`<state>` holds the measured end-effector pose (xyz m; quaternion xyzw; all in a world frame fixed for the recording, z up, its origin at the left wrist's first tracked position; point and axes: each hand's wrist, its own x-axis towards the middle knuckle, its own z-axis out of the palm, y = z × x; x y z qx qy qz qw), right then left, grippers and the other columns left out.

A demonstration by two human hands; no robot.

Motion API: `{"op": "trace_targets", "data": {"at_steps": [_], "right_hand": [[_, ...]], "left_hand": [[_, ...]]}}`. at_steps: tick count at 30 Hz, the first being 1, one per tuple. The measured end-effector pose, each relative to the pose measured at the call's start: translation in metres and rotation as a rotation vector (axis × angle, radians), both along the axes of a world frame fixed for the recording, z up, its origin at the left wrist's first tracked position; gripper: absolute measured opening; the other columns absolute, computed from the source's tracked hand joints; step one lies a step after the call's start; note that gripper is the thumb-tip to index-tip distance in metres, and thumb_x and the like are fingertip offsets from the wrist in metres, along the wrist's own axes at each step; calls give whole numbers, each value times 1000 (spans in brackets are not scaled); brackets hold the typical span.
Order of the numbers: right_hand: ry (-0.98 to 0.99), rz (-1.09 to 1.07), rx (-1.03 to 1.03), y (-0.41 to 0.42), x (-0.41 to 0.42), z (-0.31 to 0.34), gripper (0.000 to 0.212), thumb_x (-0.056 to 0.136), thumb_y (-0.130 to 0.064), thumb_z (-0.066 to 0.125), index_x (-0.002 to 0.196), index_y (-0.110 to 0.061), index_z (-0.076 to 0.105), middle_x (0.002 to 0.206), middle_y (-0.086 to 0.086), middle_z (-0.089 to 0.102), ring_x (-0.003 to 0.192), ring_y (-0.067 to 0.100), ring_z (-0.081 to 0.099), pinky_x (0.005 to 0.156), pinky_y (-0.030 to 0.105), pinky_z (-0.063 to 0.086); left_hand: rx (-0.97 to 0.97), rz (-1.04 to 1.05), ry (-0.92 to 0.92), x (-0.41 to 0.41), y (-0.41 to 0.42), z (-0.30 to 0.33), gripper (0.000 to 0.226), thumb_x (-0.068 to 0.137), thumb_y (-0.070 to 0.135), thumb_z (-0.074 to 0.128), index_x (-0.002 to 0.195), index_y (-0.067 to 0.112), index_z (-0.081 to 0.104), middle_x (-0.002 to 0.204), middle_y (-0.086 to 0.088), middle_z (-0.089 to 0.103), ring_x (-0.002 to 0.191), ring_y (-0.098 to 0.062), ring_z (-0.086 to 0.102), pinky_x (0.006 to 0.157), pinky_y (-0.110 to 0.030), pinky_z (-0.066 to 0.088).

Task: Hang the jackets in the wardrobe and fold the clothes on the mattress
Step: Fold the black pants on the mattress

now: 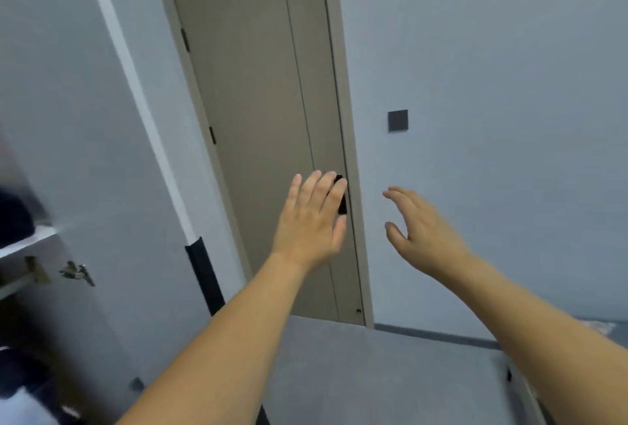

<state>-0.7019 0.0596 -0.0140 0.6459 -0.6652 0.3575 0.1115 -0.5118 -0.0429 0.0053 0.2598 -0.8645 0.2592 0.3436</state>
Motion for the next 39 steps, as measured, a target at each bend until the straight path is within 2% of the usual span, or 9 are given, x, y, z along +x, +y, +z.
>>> {"op": "trace_targets", "data": {"at_steps": [3,13,19,23,27,32,35,39], "right_hand": [[-72,-115,22,15,-67,-26,54,96,-24,53,147,-13,37,153,3,37,141,19,32,116,32,24],[-234,-494,198,69,-292,-125,49,95,-20,55,142,-10,43,151,6,40,138,23,37,113,33,26],[-360,-763,241,146,-406,-171,48,91,-15,60,137,-5,48,144,12,46,135,27,41,113,34,28],[-472,-922,272,210,-476,-209,47,90,-10,60,135,1,49,140,15,47,132,30,43,110,35,29],[-532,-1029,304,256,-550,-252,48,90,-11,58,136,-3,48,141,11,48,130,27,44,107,36,33],[-674,-1136,292,293,-646,-331,52,86,-12,57,138,-10,47,140,7,51,126,26,47,105,41,40],[-709,-1229,280,305,-711,-383,47,87,-13,57,134,-12,49,133,6,53,118,26,51,99,38,43],[-708,-1295,269,318,-804,-490,49,87,-12,58,134,-18,48,133,0,51,120,22,49,102,35,40]], "left_hand": [[71,-85,-62,-77,-1,-20,59,89,34,45,142,10,40,144,-9,44,138,-32,37,118,-55,23],[333,-413,-216,-357,-19,-124,58,90,36,37,140,9,44,142,-10,46,132,-33,42,116,-56,27],[437,-602,-328,-525,36,-169,59,86,35,39,137,7,49,139,-12,50,128,-33,47,113,-56,33],[398,-730,-489,-614,79,-209,56,84,36,40,130,9,54,132,-10,55,119,-32,53,108,-55,38],[412,-764,-575,-698,103,-252,52,86,36,42,128,9,56,131,-10,55,116,-31,54,105,-56,40],[446,-784,-680,-812,125,-315,56,85,36,38,129,8,55,131,-12,55,115,-33,55,105,-56,40],[492,-824,-741,-896,143,-372,55,82,33,39,128,7,56,131,-15,55,115,-35,56,104,-53,43],[628,-818,-864,-1013,175,-481,55,91,28,43,143,10,41,149,-10,36,133,-29,38,115,-42,27]]}}
